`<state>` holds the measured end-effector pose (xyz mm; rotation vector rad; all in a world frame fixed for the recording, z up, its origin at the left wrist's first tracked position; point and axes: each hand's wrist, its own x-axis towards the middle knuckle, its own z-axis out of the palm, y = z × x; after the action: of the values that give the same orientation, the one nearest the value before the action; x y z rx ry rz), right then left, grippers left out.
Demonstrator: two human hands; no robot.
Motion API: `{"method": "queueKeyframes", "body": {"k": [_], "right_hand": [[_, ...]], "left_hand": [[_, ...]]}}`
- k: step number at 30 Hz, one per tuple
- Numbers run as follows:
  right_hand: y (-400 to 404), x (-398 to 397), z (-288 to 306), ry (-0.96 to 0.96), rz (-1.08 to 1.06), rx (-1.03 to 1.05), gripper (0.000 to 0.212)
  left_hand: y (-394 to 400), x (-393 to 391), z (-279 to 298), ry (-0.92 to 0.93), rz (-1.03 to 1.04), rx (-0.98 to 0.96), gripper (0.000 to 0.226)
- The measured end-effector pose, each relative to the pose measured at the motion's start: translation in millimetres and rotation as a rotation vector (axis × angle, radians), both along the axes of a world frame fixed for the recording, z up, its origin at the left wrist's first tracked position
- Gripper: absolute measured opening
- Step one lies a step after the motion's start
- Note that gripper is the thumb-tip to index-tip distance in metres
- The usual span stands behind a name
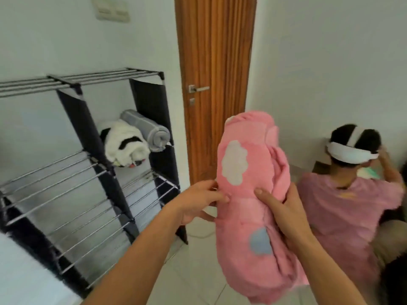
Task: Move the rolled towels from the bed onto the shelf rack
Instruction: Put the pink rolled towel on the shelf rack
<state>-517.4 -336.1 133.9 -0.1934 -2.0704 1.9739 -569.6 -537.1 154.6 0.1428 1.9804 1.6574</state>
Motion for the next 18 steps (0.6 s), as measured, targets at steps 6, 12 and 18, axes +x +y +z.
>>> {"method": "queueKeyframes", "body": {"k": [6,12,18], "right_hand": [[-118,-73,19,0.094,0.437,0.216,0.082],[-219,-125,31,0.101,0.886,0.211,0.078],[-319,-154,21,0.080,1.051,0.231,0.073]], "left_hand": [[-117,-12,8,0.047,0.439,0.114,0.051],[-211,2,-3,0.079,0.883,0.328,0.035],[-289,6,-17,0.016,1.050,0.389,0.047]]}}
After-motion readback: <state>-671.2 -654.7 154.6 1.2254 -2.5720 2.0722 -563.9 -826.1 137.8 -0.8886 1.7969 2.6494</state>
